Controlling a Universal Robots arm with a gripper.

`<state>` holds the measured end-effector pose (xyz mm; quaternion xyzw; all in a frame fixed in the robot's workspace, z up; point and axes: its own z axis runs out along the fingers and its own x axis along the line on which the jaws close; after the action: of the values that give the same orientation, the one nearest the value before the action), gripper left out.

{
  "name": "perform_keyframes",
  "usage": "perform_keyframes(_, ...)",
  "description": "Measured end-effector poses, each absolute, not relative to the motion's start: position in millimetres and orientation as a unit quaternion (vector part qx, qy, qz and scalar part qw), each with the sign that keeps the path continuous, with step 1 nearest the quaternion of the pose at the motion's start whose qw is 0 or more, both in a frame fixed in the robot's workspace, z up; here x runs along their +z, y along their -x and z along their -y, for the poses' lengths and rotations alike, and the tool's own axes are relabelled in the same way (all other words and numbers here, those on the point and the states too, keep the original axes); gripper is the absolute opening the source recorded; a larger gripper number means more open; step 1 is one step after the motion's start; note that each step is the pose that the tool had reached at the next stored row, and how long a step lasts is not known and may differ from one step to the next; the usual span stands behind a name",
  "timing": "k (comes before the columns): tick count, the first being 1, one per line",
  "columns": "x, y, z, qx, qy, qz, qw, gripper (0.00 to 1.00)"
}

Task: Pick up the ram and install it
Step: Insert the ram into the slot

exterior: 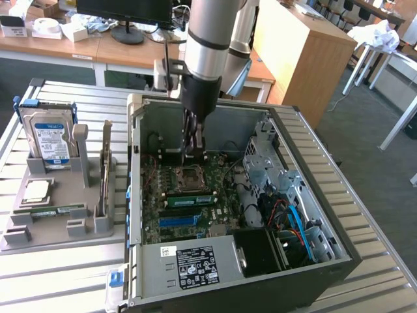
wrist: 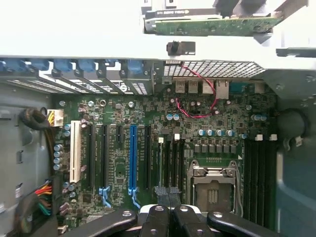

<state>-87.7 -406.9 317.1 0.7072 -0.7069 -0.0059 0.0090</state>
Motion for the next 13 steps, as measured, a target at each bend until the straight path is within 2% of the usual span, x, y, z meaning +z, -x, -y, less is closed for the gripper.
perform_keyframes(13,343.2,87.7,406.9,-0.006,-0.707,0.707,0.009,0.1)
